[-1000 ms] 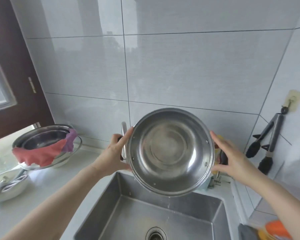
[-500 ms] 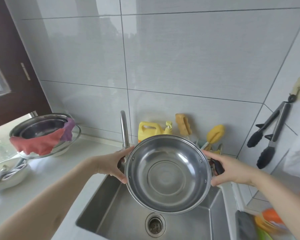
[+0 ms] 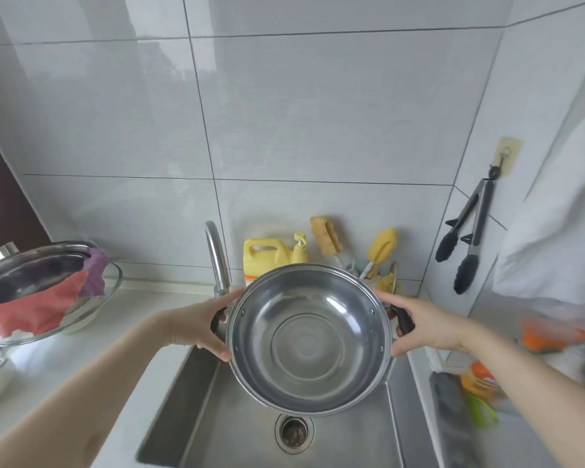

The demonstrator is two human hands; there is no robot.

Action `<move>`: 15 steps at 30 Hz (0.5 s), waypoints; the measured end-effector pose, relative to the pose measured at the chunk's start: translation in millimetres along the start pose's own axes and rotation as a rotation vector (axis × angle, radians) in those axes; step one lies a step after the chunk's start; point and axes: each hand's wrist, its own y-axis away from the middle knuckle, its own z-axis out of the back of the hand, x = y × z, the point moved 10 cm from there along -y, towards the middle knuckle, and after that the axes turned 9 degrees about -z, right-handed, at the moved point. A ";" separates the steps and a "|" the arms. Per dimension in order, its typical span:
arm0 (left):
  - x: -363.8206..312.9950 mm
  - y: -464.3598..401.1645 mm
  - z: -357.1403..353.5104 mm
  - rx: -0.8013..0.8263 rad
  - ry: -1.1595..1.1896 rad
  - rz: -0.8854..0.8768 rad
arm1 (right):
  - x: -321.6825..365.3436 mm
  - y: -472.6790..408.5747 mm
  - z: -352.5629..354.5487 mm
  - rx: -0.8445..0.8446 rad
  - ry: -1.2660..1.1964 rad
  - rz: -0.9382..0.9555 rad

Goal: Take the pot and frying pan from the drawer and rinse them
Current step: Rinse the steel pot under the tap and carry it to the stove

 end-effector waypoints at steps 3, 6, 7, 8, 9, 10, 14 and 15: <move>-12.0 -4.7 -2.3 0.046 -0.023 -0.028 | -4.4 25.1 -2.7 -0.050 -0.055 -0.018; -34.9 -13.1 -10.1 0.089 -0.072 -0.087 | -18.5 54.1 -0.7 -0.122 -0.130 -0.055; -45.9 -15.9 -13.4 0.104 -0.088 -0.111 | -26.4 65.4 -0.2 -0.142 -0.149 -0.072; -59.3 -16.3 -18.1 0.121 -0.093 -0.127 | -34.4 76.6 1.2 -0.163 -0.155 -0.085; -75.8 -17.4 -24.4 0.139 -0.086 -0.155 | -41.9 89.3 2.8 -0.182 -0.176 -0.096; -90.8 -19.1 -31.6 0.157 -0.084 -0.186 | -48.2 102.5 5.0 -0.205 -0.191 -0.097; -151.9 -29.0 -65.7 0.223 -0.055 -0.334 | -71.0 165.0 13.1 -0.301 -0.188 -0.122; -167.5 -35.3 -78.6 0.254 -0.094 -0.364 | -81.6 188.5 14.3 -0.323 -0.219 -0.147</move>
